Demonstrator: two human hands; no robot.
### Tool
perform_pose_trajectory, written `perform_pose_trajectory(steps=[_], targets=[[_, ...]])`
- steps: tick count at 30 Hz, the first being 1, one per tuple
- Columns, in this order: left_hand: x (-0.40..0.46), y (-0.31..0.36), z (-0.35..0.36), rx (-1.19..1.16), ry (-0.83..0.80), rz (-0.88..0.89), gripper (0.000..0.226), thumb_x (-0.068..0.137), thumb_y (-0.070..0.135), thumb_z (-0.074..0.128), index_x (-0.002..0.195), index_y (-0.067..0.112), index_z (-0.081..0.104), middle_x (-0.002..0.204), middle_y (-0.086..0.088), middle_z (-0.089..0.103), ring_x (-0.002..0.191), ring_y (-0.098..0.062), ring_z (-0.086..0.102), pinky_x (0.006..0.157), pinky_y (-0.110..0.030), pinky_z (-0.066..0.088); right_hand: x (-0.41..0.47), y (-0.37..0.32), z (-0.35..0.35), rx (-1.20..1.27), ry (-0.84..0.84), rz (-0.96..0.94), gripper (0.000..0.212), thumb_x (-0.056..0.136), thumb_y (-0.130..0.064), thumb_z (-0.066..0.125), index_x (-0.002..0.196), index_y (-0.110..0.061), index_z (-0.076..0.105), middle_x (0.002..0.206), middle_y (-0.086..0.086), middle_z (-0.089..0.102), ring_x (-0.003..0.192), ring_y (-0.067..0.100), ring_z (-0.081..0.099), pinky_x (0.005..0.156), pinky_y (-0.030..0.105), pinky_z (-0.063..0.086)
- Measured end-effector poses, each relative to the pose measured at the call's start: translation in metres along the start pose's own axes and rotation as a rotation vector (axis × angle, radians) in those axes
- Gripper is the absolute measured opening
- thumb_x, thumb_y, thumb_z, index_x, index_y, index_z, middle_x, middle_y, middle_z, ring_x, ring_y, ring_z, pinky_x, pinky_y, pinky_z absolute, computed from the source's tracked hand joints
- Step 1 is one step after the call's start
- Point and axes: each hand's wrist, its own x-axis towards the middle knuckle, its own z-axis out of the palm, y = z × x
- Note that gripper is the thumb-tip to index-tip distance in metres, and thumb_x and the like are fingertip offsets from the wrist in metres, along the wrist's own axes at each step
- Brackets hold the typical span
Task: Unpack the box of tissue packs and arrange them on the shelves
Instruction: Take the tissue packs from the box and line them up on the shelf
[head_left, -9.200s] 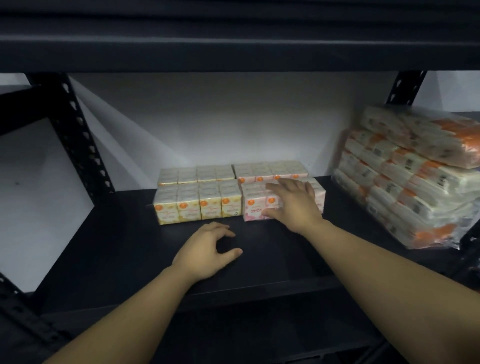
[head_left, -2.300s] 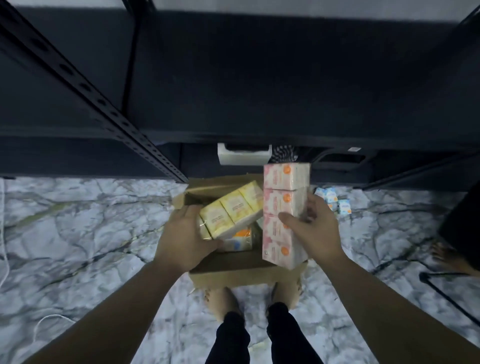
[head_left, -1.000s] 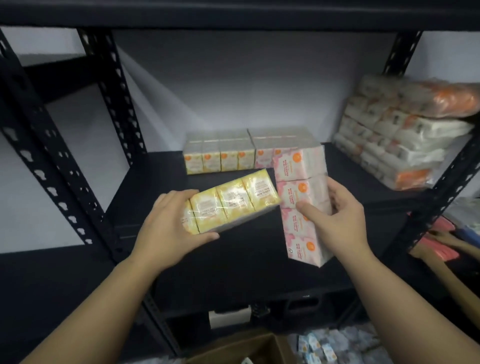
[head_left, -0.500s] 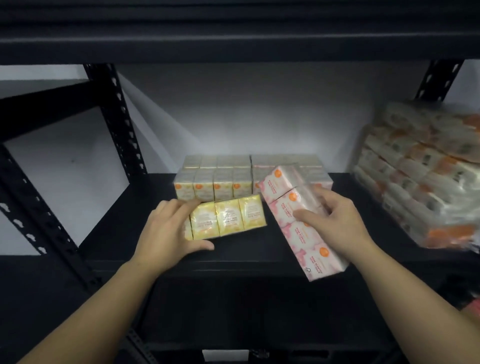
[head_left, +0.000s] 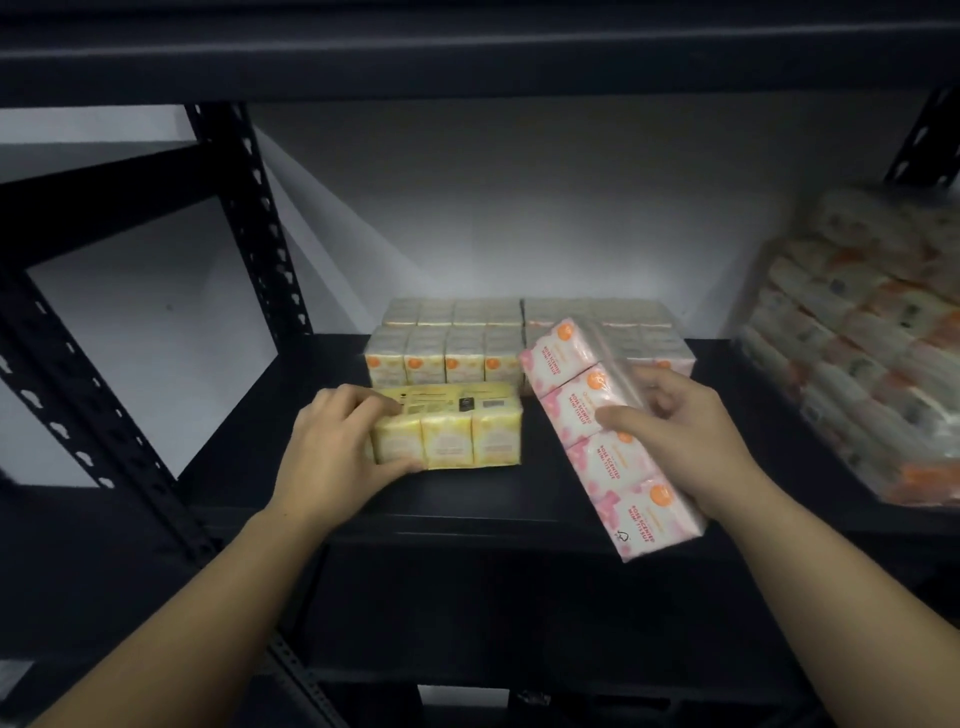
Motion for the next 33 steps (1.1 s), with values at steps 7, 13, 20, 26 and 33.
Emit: perform_pose_trajectory(steps=[7, 13, 20, 26, 33], targets=[[0.011, -0.021, -0.01, -0.017, -0.04, -0.015, 0.068, 0.077, 0.084, 0.059, 0.115, 0.028, 0.066, 0.112, 0.007, 0.06, 0.108, -0.02, 0.052, 0.098, -0.047, 0.046, -0.014, -0.019, 0.044, 0.012, 0.011, -0.031, 0.051, 0.081, -0.017, 0.087, 0.125, -0.031, 0.066, 0.103, -0.01, 0.078, 0.087, 0.015, 0.079, 0.069, 0.036, 0.063], [0.034, -0.002, -0.024, -0.313, -0.172, 0.053, 0.072, 0.079, 0.08, 0.056, 0.13, 0.029, 0.061, 0.125, 0.013, 0.06, 0.119, -0.009, 0.051, 0.1, -0.032, 0.046, -0.022, -0.036, 0.061, -0.17, -0.014, -0.115, 0.054, 0.076, -0.016, 0.091, 0.122, -0.033, 0.067, 0.107, -0.016, 0.077, 0.092, 0.005, 0.076, 0.071, 0.022, 0.06], [0.053, 0.008, -0.003, -0.08, -0.334, 0.153, 0.084, 0.083, 0.089, 0.034, 0.151, 0.04, 0.042, 0.152, 0.005, 0.05, 0.141, -0.023, 0.043, 0.117, -0.049, 0.033, -0.009, -0.041, 0.025, -0.535, 0.018, -0.097, 0.067, 0.072, -0.036, 0.094, 0.131, -0.037, 0.063, 0.109, -0.021, 0.073, 0.096, -0.005, 0.069, 0.086, 0.028, 0.057], [0.068, 0.023, 0.011, 0.002, -0.35, 0.068, 0.084, 0.085, 0.09, 0.026, 0.149, 0.039, 0.044, 0.144, -0.001, 0.055, 0.135, -0.026, 0.05, 0.116, -0.052, 0.035, 0.019, -0.024, -0.013, -0.887, -0.189, -0.048, 0.09, 0.08, -0.045, 0.086, 0.157, -0.033, 0.042, 0.158, -0.013, 0.045, 0.146, 0.013, 0.042, 0.116, 0.025, 0.033], [0.064, 0.029, 0.015, 0.141, -0.312, 0.068, 0.082, 0.089, 0.088, 0.018, 0.149, 0.037, 0.044, 0.144, 0.004, 0.056, 0.133, -0.021, 0.052, 0.113, -0.046, 0.036, 0.045, -0.005, -0.025, -1.155, -0.358, -0.105, 0.073, 0.094, -0.055, 0.067, 0.156, -0.057, 0.028, 0.165, -0.016, 0.029, 0.151, 0.021, 0.021, 0.118, 0.054, 0.018]])
